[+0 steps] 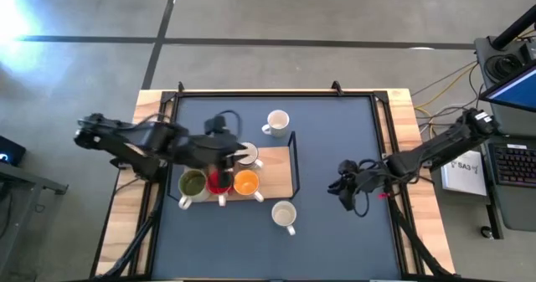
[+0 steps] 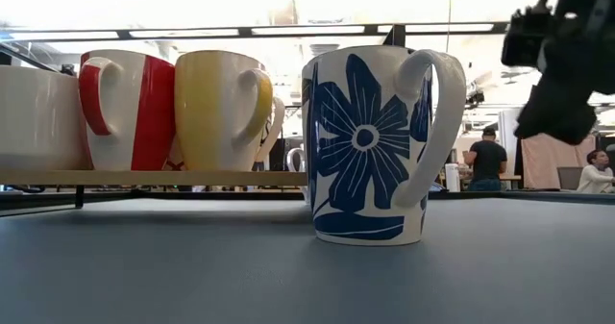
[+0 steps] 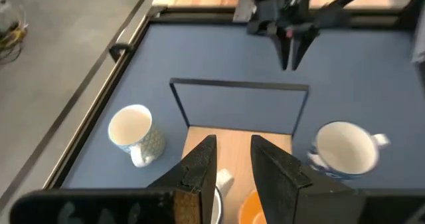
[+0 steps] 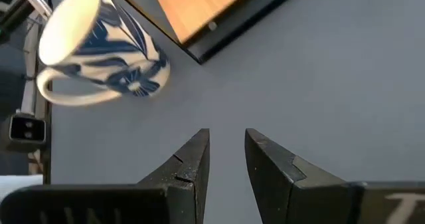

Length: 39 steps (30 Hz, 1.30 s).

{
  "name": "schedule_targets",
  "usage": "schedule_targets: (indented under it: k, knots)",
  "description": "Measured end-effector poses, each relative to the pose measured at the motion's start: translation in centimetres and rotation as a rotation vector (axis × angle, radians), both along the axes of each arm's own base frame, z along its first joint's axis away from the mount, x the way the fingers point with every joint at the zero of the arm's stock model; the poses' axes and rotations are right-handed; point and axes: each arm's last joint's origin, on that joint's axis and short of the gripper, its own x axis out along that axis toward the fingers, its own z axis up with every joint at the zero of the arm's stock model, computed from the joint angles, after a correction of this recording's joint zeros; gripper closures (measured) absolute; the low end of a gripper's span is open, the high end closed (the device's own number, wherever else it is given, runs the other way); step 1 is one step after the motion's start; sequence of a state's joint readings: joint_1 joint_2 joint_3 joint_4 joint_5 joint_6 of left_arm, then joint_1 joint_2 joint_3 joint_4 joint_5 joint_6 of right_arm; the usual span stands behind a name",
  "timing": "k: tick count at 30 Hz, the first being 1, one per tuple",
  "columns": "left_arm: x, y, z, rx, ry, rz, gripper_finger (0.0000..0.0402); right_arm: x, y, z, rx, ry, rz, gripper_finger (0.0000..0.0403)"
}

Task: Place coffee mugs
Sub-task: Put the light green patterned mug on the shelf

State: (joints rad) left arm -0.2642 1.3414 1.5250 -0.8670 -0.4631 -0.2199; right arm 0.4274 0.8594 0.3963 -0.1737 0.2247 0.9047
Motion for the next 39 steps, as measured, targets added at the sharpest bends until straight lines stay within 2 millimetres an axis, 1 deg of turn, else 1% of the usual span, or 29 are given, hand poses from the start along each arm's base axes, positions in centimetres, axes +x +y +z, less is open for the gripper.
schedule_targets:
  k: [3, 6, 9, 12, 25, 33, 39]
  knots:
    - [2.0, 0.3, -0.9, 0.007, 0.05, 0.031, 0.0326, -0.9, -0.5, -0.7, 0.014, -0.006, 0.027, 0.0317]
    - [3.7, 0.5, -1.2, 0.009, 0.067, 0.055, 0.0326, -1.8, -0.9, -1.5, 0.024, -0.02, 0.05, 0.0319]
    - [5.0, 0.9, -1.7, 0.012, 0.086, 0.074, 0.0326, -2.6, -1.2, -2.5, 0.038, -0.02, 0.05, 0.0318]
    - [5.8, 1.2, -2.3, 0.01, 0.111, 0.085, 0.0326, -3.2, -1.5, -3.5, 0.054, -0.023, 0.04, 0.0317]
    - [7.7, 2.7, -4.2, -0.014, 0.176, 0.104, 0.0326, -4.8, -2.2, -7.0, 0.085, -0.06, 0.028, 0.0328]
    - [8.3, 3.0, -4.7, -0.028, 0.192, 0.092, 0.0326, -4.8, -2.2, -6.9, 0.045, -0.089, 0.063, 0.0329]
    - [8.3, 4.0, -4.7, -0.016, 0.196, 0.108, 0.0326, -4.8, -2.3, -7.1, 0.06, -0.073, 0.016, 0.0332]
